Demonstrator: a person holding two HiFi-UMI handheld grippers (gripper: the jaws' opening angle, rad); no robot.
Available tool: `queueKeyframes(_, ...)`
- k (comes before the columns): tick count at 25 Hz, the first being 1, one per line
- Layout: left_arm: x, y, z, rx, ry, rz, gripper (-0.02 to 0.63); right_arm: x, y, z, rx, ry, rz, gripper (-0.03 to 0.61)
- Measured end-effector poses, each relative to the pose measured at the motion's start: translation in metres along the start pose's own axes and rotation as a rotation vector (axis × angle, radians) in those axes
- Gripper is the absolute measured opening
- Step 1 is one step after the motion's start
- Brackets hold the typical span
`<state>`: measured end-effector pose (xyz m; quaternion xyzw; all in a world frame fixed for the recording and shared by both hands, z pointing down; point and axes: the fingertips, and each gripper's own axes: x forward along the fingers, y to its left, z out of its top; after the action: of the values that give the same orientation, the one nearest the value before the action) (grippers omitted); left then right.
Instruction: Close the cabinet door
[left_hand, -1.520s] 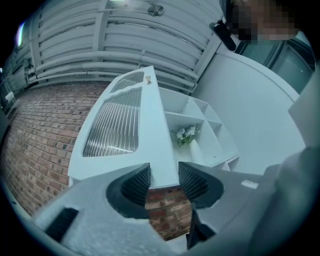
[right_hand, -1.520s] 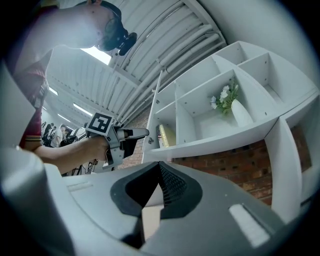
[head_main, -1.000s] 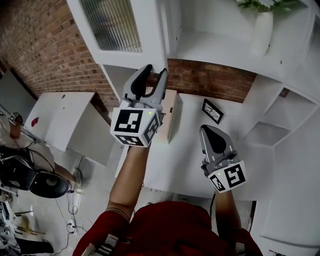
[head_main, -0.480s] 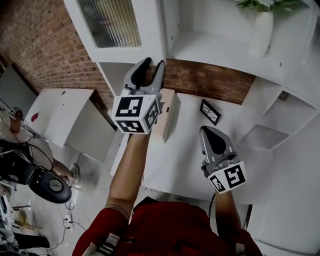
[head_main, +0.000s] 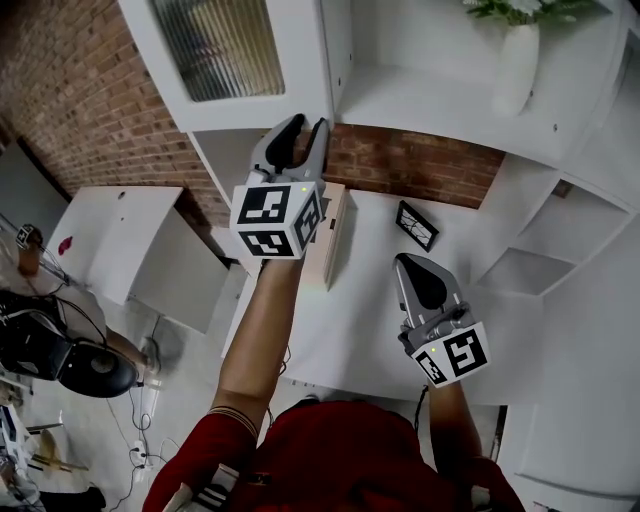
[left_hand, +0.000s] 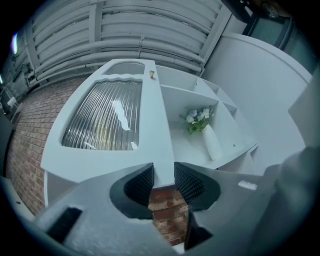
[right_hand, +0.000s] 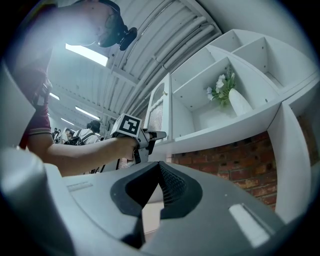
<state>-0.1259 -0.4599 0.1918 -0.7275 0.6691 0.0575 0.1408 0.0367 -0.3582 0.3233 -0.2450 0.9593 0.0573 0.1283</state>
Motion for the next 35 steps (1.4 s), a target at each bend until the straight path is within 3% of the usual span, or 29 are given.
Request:
queueKeyframes(16, 0.007, 0.001, -0.003, -0.002, -0.011, -0.088, 0.119, 0.012, 0.013, -0.005, -0.009, 0.007, -0.069, 0.014)
queueKeyframes(35, -0.023, 0.005, -0.001, -0.067, -0.067, -0.195, 0.110, 0.030, 0.014, 0.008, -0.047, 0.005, -0.105, 0.014)
